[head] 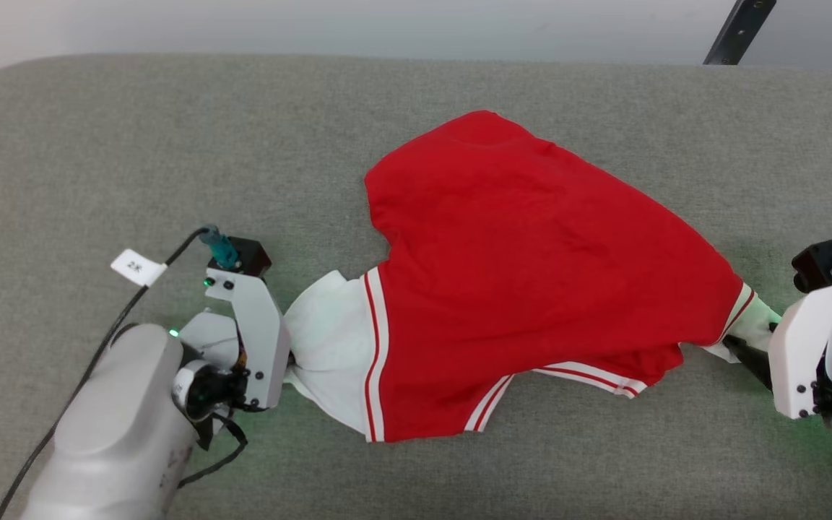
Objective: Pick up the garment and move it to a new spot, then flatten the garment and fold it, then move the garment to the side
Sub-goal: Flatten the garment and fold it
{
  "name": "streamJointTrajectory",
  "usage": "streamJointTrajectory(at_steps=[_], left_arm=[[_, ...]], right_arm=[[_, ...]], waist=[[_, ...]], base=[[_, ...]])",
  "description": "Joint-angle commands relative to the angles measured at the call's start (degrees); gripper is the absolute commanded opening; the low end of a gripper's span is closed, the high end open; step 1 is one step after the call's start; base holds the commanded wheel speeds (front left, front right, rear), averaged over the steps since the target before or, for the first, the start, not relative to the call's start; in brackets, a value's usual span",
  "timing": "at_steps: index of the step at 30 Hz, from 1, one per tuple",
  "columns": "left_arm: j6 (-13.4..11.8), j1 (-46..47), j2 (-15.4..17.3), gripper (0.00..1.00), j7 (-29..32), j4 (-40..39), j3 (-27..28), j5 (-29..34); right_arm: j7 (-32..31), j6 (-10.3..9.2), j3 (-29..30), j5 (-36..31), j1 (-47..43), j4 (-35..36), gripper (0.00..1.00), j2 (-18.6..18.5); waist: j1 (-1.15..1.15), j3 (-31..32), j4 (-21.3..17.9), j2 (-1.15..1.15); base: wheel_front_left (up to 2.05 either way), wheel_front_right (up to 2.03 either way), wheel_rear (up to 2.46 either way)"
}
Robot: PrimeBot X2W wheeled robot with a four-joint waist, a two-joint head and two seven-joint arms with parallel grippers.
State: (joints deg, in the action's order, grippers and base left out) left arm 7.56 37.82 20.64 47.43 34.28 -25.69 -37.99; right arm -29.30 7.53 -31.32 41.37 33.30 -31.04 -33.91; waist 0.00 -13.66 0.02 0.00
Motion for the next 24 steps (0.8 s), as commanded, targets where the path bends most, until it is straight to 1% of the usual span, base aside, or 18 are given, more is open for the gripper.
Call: streamJointTrajectory(at_steps=[1, 2, 5, 10, 14, 18, 22, 24], left_arm=[[-0.34, -0.59, -0.05, 0.0, -0.23, 1.93, -0.6, -0.07], [-0.33, -0.55, -0.19, 0.0, -0.39, 2.19, -0.68, -0.38], [-0.28, 0.11, 0.26, 0.0, 0.2, 2.76, -0.99, -1.06], [-0.2, 2.87, 1.86, 0.0, 0.54, 2.37, -1.03, -1.43], [-0.18, 5.24, 3.04, 0.0, 1.52, 1.17, -0.84, -1.61], [-0.18, 7.91, 4.04, 0.0, 2.18, 0.1, -0.53, -1.58], [-0.17, 11.36, 4.98, 0.0, 2.65, -1.05, -0.41, -1.32], [-0.17, 13.36, 5.62, 0.0, 2.71, -1.37, -0.72, -0.66]], right_arm=[[-0.66, -0.07, -1.0, 0.69, 0.19, -1.48, 0.05, 1.5], [-1.02, -0.07, -1.48, 1.04, 0.76, -1.86, 0.0, 1.76], [-2.27, -0.07, -2.24, 3.19, 1.7, -2.69, 0.0, 1.66], [-4.26, -0.06, -2.14, 7.55, 4.17, -0.86, 0.0, 0.06], [-5.88, -0.06, -0.84, 11.7, 5.65, 1.17, 0.0, -0.7], [-6.86, -0.06, 1.09, 15.91, 7.8, 3.47, 0.0, -0.5], [-7.27, -0.06, 3.51, 19.48, 10.52, 4.27, 0.0, 0.45], [-6.7, -0.06, 4.52, 19.88, 12.23, 4.12, 0.0, 0.88]], waist=[[0.0, -0.13, 0.36, 0.0], [0.0, -0.05, 0.41, 0.0], [0.0, 0.73, 0.45, 0.0], [0.0, 2.69, 0.15, 0.0], [0.0, 4.6, -0.15, 0.0], [0.0, 6.95, -0.38, 0.0], [0.0, 9.33, -0.67, 0.0], [0.0, 10.59, -0.76, 0.0]], base=[[0.0, 0.0, 0.0], [0.0, 0.0, 0.0], [0.0, 0.0, 0.0], [0.0, 0.0, 0.0], [0.0, 0.0, 0.0], [0.0, 0.0, 0.0], [0.0, 0.0, 0.0], [0.0, 0.0, 0.0]])
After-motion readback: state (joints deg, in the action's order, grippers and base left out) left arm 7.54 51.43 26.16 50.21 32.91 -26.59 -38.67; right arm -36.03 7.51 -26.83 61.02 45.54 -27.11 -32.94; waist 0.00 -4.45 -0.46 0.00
